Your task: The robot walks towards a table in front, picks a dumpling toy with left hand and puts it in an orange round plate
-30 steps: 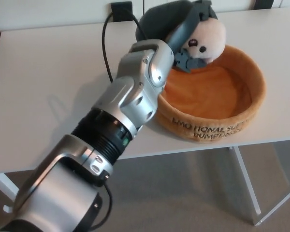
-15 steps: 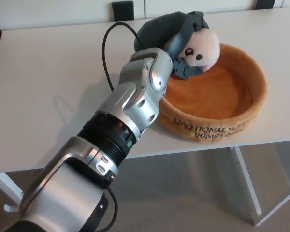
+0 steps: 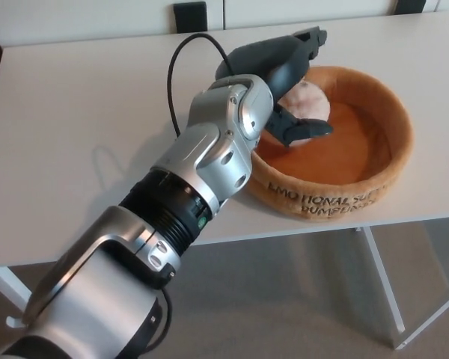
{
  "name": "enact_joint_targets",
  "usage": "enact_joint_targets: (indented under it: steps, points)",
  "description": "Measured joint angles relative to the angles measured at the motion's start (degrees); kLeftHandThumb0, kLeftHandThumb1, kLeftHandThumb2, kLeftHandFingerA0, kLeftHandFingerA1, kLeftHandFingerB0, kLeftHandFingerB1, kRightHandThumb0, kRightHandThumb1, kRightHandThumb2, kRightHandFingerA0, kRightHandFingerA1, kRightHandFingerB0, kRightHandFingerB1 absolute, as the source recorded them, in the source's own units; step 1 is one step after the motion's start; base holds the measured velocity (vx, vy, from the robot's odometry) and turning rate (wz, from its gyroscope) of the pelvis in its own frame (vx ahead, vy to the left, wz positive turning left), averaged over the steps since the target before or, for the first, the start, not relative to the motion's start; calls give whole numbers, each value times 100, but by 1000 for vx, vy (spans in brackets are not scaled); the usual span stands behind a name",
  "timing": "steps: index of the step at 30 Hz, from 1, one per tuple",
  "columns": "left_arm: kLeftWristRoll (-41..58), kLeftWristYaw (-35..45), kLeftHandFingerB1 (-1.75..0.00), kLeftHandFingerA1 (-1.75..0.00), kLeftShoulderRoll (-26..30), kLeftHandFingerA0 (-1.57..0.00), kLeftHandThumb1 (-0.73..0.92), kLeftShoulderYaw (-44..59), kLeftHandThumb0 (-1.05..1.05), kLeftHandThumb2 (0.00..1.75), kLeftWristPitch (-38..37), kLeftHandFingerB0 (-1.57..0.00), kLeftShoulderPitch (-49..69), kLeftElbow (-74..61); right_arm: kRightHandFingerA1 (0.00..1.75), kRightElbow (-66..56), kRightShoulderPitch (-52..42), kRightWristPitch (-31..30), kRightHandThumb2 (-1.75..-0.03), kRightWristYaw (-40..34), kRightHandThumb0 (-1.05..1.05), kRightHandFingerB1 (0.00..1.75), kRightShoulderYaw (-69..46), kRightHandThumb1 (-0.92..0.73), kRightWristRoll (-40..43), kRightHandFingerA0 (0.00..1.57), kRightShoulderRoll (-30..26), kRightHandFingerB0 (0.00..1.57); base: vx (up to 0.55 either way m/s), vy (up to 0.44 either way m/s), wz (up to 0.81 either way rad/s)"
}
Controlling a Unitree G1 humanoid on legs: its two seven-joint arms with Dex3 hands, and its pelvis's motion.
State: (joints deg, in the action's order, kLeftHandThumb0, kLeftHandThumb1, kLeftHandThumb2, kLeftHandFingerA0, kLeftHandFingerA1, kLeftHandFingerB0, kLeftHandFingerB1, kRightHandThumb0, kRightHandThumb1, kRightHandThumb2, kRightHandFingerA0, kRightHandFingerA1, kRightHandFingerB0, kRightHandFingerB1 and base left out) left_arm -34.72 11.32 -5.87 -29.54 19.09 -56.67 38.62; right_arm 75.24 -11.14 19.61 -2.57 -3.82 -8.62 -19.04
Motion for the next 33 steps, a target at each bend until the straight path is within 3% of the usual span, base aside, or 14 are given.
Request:
enact_joint_targets:
  steps: [2, 3, 4, 5, 7, 8, 9, 11, 12, 13, 18, 20, 30, 33]
  points:
    - [1, 244, -9, -4, 94, 0, 73, -73, -105, 117, 61, 0, -1, -123, 82, -1, 5, 1, -62, 2, -54, 39, -5, -58, 3, 85, 0, 52, 0, 0, 0]
    - [1, 314, -9, -4, 127, 0, 77, -94, -105, 119, 81, 0, -1, -169, 82, -1, 6, 1, -91, 3, -51, 54, -7, -49, 4, 79, 0, 45, 0, 0, 0]
    - [1, 365, -9, -4, 147, 0, 77, -105, -105, 119, 95, 0, -1, -202, 82, -1, 6, 1, -91, 3, -51, 54, -7, -49, 3, 79, 0, 45, 0, 0, 0]
    - [3, 511, -8, -5, 201, 0, 78, -136, -105, 120, 134, 0, -1, -278, 75, 0, 11, -2, -59, 3, -50, 37, -7, -63, 4, 83, 0, 54, 0, 0, 0]
    - [4, 653, -8, -5, 256, 0, 79, -170, -105, 120, 177, 0, -1, -355, 80, 1, 17, -6, -59, 8, -49, 37, -19, -63, 8, 84, 0, 54, 0, 0, 0]
    - [4, 767, -8, -5, 310, 0, 78, -191, -104, 120, 215, 0, -1, -429, 84, 1, 22, -10, -91, 10, -48, 54, -27, -49, 12, 79, 0, 44, 0, 0, 0]
    - [4, 864, -8, -5, 360, 0, 78, -203, -104, 120, 242, 0, 0, -484, 84, -1, 25, -11, -91, 10, -48, 54, -27, -49, 13, 79, 0, 44, 0, 0, 0]
    - [1, 976, -10, -9, 422, 0, 75, -221, -100, 121, 292, 0, 4, -571, 81, -9, 25, -11, -90, 10, -51, 54, -23, -50, 10, 79, 0, 46, 0, 0, 0]
    - [-2, 1018, -13, -12, 475, 0, 72, -228, -96, 118, 306, 0, 34, -693, 83, -17, 26, -10, -62, 9, -54, 39, -24, -59, 11, 85, 4, 53, 0, 0, 0]
    - [-4, 1023, -12, -15, 497, 0, 73, -229, -97, 118, 306, 0, 46, -736, 78, -19, 26, -10, -59, 9, -50, 37, -26, -63, 12, 84, 7, 54, 0, 0, 0]
    - [-4, 1036, -17, -23, 812, -2, 68, 22, -93, 110, 304, -1, 424, -1908, 68, -50, 6, -5, -60, 9, -49, 37, -24, -63, 11, 84, 32, 53, 0, 0, 0]
    - [2, 1036, -25, -28, 870, -7, 60, 131, -85, 100, 303, -1, 539, -2242, 74, -51, 7, -5, -59, 9, -50, 37, -23, -64, 10, 85, 36, 53, 0, 0, 0]
    - [233, 1075, -35, -44, 1271, -14, 61, 930, -84, 95, 219, -7, 1925, -4542, 77, -49, -16, -2, -60, 8, -46, 37, 2, -64, 3, 87, 69, 53, 0, 0, 0]
    - [352, 1112, -40, -46, 1363, -22, 60, 1225, -86, 94, 159, -12, 2575, -5121, 68, -47, -30, -2, -59, 7, -48, 37, 10, -63, 1, 89, 70, 54, 0, 0, 0]
